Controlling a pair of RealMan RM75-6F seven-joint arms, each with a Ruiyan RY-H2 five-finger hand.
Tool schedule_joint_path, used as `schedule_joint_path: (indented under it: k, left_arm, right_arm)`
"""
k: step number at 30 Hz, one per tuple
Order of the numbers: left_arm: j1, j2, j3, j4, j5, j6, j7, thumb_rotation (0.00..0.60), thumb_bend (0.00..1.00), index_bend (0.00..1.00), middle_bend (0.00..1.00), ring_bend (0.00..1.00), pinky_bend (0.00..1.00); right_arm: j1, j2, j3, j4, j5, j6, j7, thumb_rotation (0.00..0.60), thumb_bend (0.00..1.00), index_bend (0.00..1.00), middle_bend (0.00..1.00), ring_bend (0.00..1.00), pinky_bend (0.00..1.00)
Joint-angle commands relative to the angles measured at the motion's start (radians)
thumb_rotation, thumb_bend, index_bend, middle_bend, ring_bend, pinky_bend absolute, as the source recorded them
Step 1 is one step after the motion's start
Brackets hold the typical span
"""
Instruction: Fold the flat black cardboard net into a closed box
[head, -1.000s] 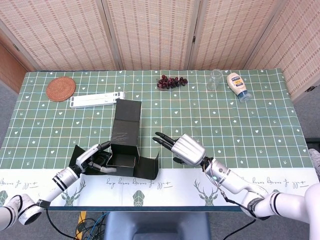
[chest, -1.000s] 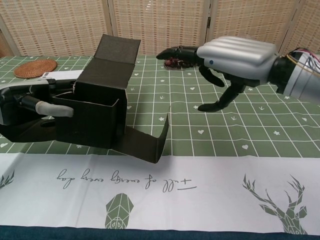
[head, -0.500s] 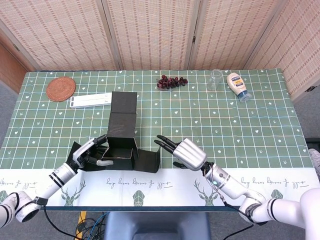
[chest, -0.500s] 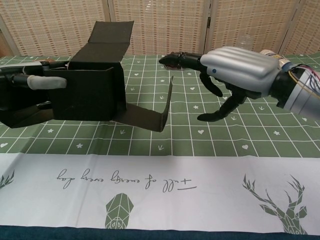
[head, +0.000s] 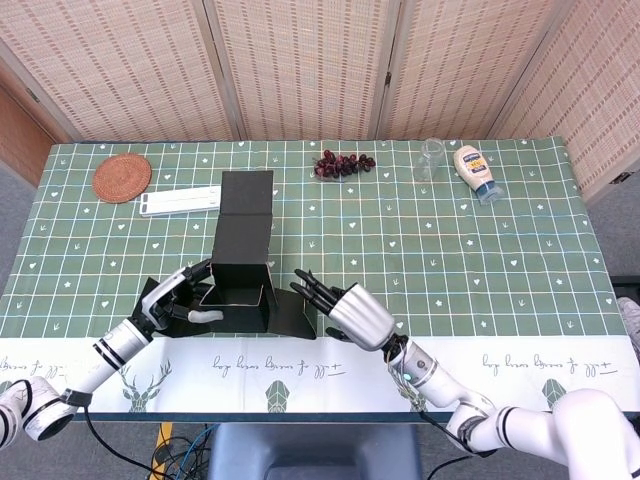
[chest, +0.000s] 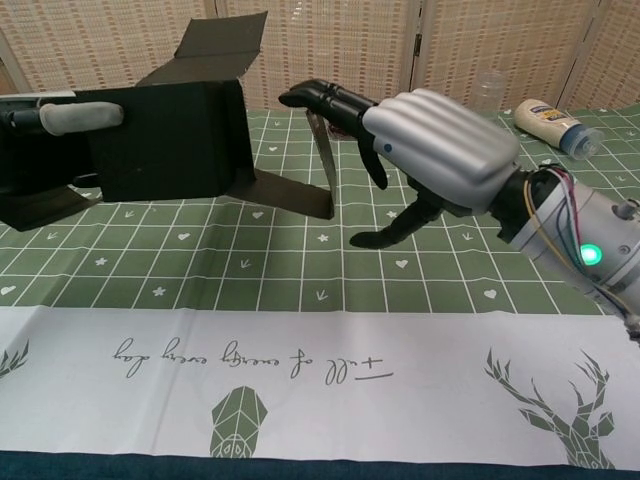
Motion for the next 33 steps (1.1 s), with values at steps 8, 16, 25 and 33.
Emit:
schedule_joint_path:
  k: [8,16,25,33]
  left_arm:
    - [-0.006,0.012,0.019,0.005,0.027,-0.004,-0.021,0.6,0.13,0.25,0.21,0.68,0.85]
    - [-0.012,0.013,0.038,0.014,0.038,-0.024,0.003,0.6,0.13,0.25,0.21,0.68,0.85]
    - [-0.029,-0.005,0.058,0.032,0.053,-0.068,0.121,0.6,0.13,0.25,0.21,0.68,0.85]
    - [-0.042,-0.04,0.068,0.049,0.053,-0.104,0.223,0.6,0.13,0.25,0.21,0.68,0.85]
  right_arm:
    - [0.041,-0.189,0.042,0.274,-0.092,0.158,0.098,0.6,0.13,0.0,0.0,0.62,1.0]
    - [0.06,-0.214,0.054,0.329,-0.099,0.195,0.119,0.6,0.15,0.0,0.0,0.62,1.0]
    - [0.086,-0.197,0.052,0.316,-0.102,0.175,0.094,0.6,0.15,0.0,0.01,0.62,1.0]
    - [0.105,-0.165,0.026,0.299,-0.111,0.12,0.063,0.6,0.15,0.0,0.03,0.62,1.0]
